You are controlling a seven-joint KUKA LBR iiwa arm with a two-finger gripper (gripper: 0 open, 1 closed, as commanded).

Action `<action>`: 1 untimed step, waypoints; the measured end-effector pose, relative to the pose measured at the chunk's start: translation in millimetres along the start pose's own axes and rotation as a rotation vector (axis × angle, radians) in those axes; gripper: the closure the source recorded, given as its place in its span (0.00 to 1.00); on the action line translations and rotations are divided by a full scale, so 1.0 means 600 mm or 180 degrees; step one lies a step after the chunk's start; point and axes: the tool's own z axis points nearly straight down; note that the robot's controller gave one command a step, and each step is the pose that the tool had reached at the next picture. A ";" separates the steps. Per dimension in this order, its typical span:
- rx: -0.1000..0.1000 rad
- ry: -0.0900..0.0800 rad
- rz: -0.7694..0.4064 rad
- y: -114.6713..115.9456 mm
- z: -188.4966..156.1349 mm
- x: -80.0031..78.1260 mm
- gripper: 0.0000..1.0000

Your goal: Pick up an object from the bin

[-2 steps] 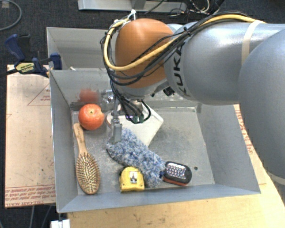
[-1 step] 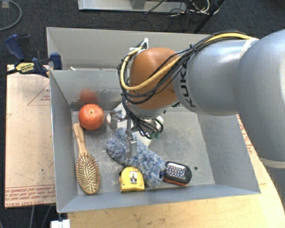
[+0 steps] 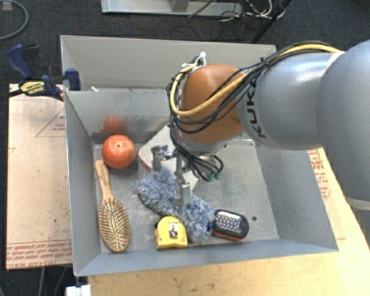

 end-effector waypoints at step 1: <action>0.0004 -0.0027 -0.0051 -0.008 0.048 -0.010 0.00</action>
Offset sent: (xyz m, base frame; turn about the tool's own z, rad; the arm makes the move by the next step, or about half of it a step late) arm -0.0106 -0.0122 -0.0414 0.1842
